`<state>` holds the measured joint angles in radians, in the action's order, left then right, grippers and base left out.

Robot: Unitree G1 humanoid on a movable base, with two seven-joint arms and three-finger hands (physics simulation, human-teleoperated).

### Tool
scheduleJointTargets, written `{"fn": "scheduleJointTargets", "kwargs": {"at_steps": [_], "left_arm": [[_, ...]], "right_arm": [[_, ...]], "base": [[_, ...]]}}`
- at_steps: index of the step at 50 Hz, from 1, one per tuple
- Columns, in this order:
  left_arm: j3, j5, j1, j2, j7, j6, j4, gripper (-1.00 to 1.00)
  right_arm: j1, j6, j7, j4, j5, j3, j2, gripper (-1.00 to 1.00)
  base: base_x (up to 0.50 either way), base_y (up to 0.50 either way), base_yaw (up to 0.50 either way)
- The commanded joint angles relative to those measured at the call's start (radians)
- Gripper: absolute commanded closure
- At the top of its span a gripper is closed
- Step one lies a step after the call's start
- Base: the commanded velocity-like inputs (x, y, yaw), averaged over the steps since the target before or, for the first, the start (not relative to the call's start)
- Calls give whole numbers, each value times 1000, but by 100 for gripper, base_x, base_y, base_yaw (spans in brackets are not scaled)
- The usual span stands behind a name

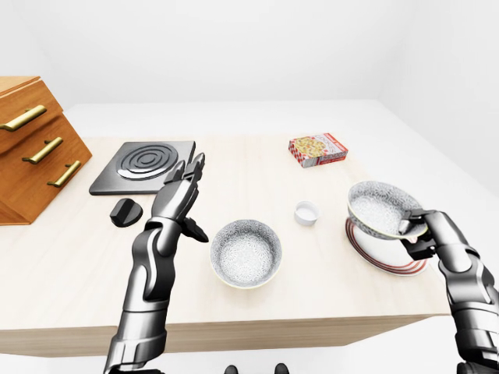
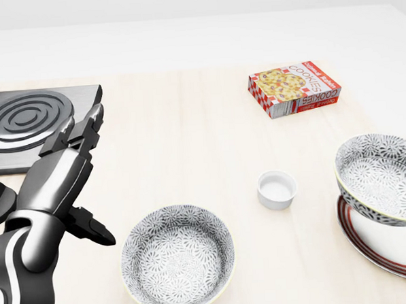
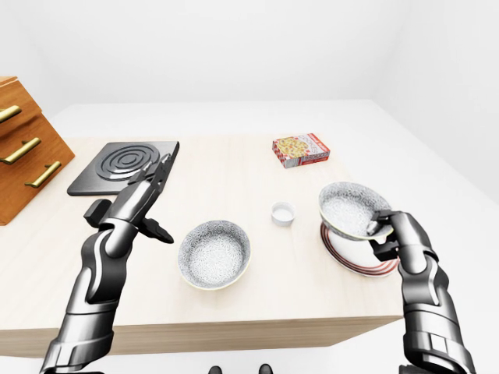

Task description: Pick the akita bowl from table center and place it on the plate.

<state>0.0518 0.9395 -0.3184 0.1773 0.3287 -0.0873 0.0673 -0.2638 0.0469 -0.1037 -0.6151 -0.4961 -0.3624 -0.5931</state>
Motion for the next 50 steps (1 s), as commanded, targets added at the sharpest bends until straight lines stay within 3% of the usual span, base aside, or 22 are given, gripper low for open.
{"fn": "scheduleJointTargets", "kwargs": {"at_steps": [1,17,37,38,40,41,50], "left_arm": [[1,1,5,0,11,0,14,-100],[-5,11,8,-6,1,0,5,-100],[-6,9,0,-5,-10,1,-16,-100],[-5,8,0,-5,-10,1,-15,-100],[-4,7,1,-4,-9,1,-15,-100],[-4,7,0,-3,-11,3,-18,-100],[-1,1,-3,0,-12,4,-23,-100]], "right_arm": [[-51,40,127,-191,60,25,-43,100],[-138,40,242,-459,79,111,-86,100],[-77,40,257,-410,69,125,-80,100],[-65,40,250,-384,67,117,-79,87],[-39,40,227,-336,64,102,-72,-80],[-33,40,224,-325,60,96,-71,-100],[1,40,198,-243,31,61,-56,-100]], "base": [[0,0,0],[0,0,0],[0,0,0],[0,0,0],[0,0,0],[0,0,0],[0,0,0]]}}
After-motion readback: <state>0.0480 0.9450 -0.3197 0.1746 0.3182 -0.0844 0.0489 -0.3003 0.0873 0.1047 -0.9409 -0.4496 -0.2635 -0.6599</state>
